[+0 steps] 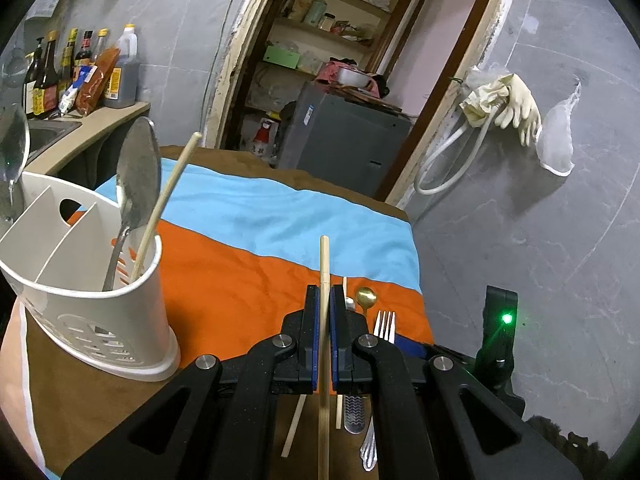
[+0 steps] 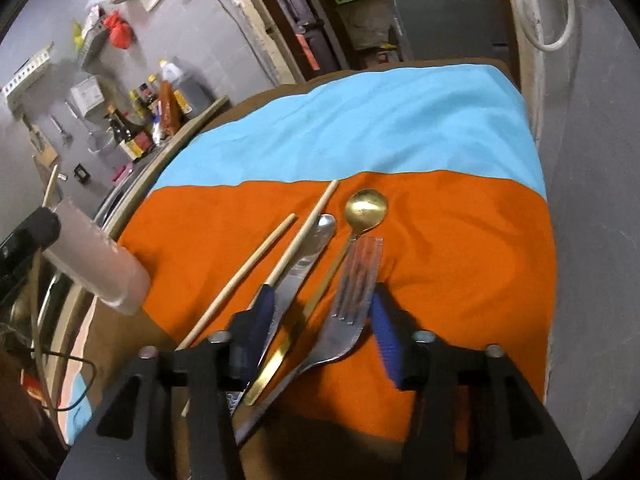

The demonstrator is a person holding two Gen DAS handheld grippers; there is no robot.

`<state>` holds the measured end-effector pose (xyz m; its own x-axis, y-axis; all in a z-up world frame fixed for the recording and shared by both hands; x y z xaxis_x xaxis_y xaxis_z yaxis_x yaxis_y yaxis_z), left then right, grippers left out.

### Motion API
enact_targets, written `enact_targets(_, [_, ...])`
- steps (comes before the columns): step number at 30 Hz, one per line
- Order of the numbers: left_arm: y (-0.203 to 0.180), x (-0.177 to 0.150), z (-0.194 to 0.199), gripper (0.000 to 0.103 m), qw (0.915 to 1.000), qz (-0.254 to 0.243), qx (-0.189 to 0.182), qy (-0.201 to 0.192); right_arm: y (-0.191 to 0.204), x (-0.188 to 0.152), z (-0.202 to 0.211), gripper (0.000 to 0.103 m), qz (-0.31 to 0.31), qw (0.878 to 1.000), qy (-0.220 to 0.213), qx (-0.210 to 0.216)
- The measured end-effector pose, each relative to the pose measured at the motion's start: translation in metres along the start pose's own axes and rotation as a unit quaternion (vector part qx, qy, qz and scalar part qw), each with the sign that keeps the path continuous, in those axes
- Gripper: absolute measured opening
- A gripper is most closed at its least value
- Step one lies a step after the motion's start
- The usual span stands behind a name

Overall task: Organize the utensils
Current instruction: 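Lift the chopstick with the left tool while the right tool grasps a silver fork, then carry the chopstick and fork to the white caddy with both tools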

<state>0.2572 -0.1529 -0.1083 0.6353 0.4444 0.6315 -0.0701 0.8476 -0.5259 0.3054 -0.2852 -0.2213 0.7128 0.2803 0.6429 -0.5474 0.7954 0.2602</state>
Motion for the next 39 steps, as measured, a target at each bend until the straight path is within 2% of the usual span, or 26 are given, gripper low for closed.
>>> enact_targets(2, [0.003,0.001,0.001,0.002,1.0,0.004,0.002,-0.002,-0.013,-0.003,0.002,0.014,-0.039,0.999,-0.007,0.019])
enact_targets(4, [0.006,0.002,0.001,0.002,1.0,0.007,0.006,-0.002,-0.022,-0.006,0.001,0.009,-0.071,0.997,-0.013,0.041])
enact_targets(9, [0.007,0.001,-0.001,0.002,0.9999,0.013,0.011,-0.002,-0.006,-0.003,-0.004,0.009,-0.02,0.999,0.008,0.033])
enact_targets(15, [0.005,0.002,0.0,0.002,0.9999,0.008,0.009,-0.005,-0.003,0.0,-0.003,0.006,-0.011,1.0,0.009,0.006])
enact_targets(19, [0.004,0.003,0.006,0.002,0.9999,0.002,0.004,-0.01,0.008,0.003,0.016,0.004,-0.001,1.0,-0.026,-0.018])
enact_targets(22, [0.001,0.005,0.013,0.002,0.9998,-0.003,-0.004,-0.018,0.023,0.009,0.041,0.002,0.024,0.996,-0.064,-0.053])
enact_targets(27, [-0.003,0.015,0.031,0.002,0.999,-0.001,-0.024,-0.037,0.055,0.024,0.086,0.001,0.074,0.983,-0.125,-0.114])
enact_targets(34, [-0.002,0.035,0.062,0.002,0.9975,0.007,-0.049,-0.051,0.08,0.042,0.109,0.001,0.088,0.973,-0.16,-0.143])
enact_targets(39, [-0.005,0.06,0.09,0.002,0.995,0.007,-0.067,-0.074,0.106,0.076,0.137,0.001,0.111,0.958,-0.208,-0.161])
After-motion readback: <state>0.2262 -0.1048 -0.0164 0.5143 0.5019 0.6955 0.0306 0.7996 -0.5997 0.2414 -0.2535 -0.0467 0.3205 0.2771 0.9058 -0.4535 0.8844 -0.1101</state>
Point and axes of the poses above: each gripper's, at about its wrist camera, not at the fingertips, and z roughly against the way its jaws point, y to its left, x to its top, the point moved 10 cm from there along -z, roughly the way its jaws point, and after that the axes turned 14 degrees about z, right-handed, at the moved point
